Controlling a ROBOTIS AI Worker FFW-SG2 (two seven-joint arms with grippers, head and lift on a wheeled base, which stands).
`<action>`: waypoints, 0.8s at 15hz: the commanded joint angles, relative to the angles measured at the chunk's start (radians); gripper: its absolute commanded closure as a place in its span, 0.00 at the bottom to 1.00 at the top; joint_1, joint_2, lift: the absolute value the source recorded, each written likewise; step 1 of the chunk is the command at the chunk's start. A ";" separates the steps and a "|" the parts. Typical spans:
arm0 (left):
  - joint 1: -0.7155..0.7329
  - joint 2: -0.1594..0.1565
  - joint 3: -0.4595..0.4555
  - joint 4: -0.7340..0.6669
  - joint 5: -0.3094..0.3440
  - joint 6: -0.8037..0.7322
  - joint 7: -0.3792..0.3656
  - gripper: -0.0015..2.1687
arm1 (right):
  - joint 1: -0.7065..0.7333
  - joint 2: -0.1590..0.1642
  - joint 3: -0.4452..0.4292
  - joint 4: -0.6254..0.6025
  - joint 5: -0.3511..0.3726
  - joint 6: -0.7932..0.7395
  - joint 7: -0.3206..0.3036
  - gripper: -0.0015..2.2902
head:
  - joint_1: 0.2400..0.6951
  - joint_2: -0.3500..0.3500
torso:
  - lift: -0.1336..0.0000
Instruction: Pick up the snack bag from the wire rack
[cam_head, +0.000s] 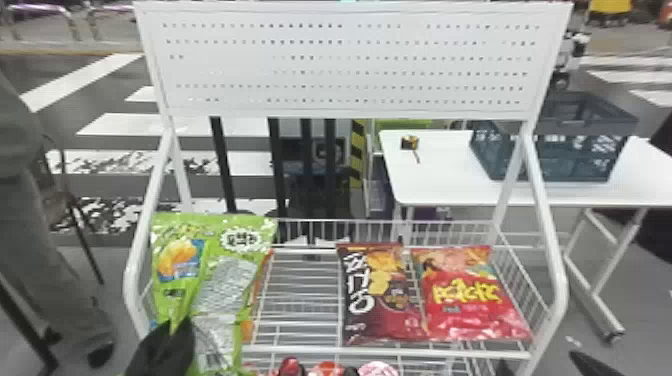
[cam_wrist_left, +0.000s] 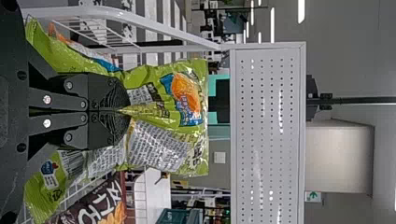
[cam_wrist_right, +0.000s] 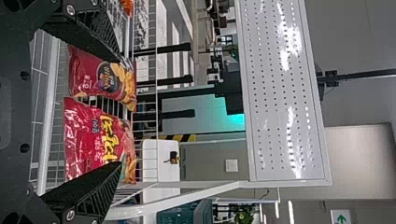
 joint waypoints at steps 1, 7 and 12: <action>0.001 0.000 0.000 0.000 -0.001 0.000 0.000 0.87 | 0.000 0.001 0.000 -0.001 0.000 0.000 0.000 0.05 | 0.57 0.50 | 1.00; 0.000 0.000 0.000 0.000 -0.001 0.000 0.002 0.87 | 0.000 0.001 0.000 -0.001 -0.002 0.000 0.005 0.05 | 0.57 0.50 | 1.00; -0.003 -0.002 -0.008 0.003 -0.005 0.000 0.002 0.87 | -0.155 0.001 0.031 0.173 0.008 0.000 -0.009 0.05 | 0.57 0.50 | 1.00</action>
